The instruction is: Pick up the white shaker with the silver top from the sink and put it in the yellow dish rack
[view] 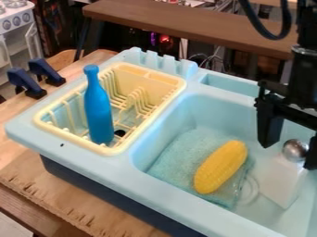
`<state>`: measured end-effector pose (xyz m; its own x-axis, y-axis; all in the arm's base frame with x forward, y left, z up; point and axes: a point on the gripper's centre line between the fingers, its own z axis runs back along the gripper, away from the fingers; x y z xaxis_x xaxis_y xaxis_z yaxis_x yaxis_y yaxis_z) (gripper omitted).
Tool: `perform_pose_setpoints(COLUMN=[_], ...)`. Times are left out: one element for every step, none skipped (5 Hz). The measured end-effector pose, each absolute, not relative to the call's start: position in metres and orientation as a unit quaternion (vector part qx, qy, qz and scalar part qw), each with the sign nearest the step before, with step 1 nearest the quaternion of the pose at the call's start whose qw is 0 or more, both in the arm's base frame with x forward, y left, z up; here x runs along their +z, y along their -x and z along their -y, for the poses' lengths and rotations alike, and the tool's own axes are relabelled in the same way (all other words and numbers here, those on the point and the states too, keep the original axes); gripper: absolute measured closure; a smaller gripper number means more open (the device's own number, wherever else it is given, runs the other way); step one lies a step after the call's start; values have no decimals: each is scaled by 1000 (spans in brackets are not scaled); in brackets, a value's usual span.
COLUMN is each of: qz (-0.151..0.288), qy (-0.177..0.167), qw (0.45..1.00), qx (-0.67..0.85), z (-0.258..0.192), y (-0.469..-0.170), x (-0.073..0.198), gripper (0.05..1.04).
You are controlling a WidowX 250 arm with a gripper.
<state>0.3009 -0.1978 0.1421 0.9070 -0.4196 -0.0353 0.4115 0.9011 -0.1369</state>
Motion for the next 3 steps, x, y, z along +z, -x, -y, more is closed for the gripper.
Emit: perform_pose_setpoints(qz=[-50, -46, -56], qy=[58, 65, 65], qw=[975, 972, 966], qx=[-209, -222, -244], z=[196, 198, 206], y=[-301, -304, -304], x=[133, 139, 141], gripper=[374, 464, 464])
